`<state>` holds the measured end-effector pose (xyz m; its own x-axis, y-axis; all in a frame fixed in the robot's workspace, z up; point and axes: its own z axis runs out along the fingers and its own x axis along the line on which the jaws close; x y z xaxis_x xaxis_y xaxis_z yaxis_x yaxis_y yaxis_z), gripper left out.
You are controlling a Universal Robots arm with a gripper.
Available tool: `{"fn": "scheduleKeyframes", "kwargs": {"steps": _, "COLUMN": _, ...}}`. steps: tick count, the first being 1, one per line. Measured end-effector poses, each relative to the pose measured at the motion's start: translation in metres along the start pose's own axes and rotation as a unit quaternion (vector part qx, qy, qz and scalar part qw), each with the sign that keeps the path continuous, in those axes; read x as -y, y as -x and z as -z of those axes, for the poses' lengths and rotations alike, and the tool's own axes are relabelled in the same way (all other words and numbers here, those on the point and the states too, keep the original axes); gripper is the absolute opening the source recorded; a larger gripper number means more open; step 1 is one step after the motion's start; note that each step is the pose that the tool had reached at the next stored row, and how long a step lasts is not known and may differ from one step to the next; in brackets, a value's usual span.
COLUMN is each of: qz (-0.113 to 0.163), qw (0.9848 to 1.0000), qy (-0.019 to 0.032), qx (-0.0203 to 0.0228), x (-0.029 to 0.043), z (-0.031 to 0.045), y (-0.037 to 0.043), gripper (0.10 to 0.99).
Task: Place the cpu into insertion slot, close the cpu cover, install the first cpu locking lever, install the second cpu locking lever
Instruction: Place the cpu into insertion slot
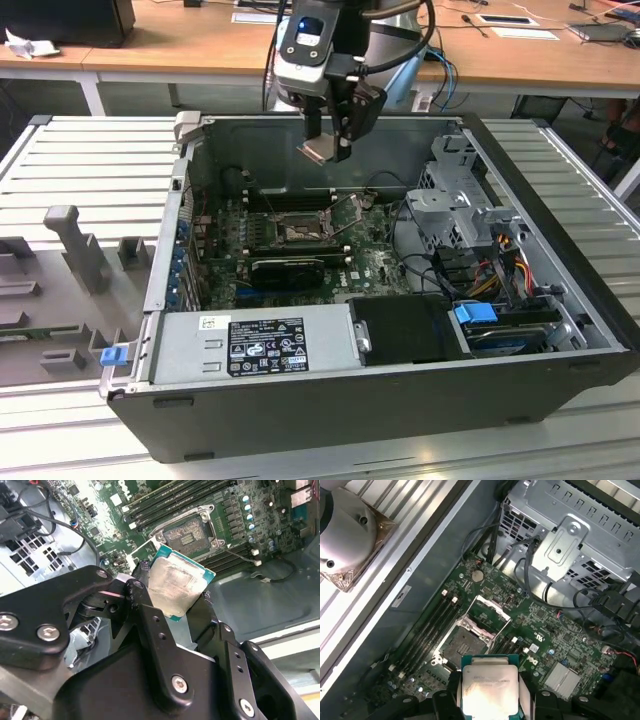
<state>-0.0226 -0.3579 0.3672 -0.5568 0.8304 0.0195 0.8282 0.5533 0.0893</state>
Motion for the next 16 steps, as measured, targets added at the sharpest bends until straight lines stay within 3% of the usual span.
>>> {"fn": "scheduleKeyframes", "kwargs": {"steps": 3, "qz": -0.036, "qw": 0.9993, "qy": 0.0007, "qx": 0.0033, "x": 0.0001, "z": -0.0010, "y": 0.0000, "gripper": 0.541}}
{"fn": "scheduleKeyframes", "kwargs": {"steps": 6, "qz": -0.056, "qw": 0.9984, "qy": 0.0011, "qx": 0.0050, "x": 0.0001, "z": -0.0016, "y": 0.0001, "gripper": 0.541}}
{"fn": "scheduleKeyframes", "kwargs": {"steps": 16, "qz": -0.064, "qw": 0.9979, "qy": 0.0012, "qx": 0.0058, "x": 0.0004, "z": -0.0051, "y": 0.0001, "gripper": 0.541}}
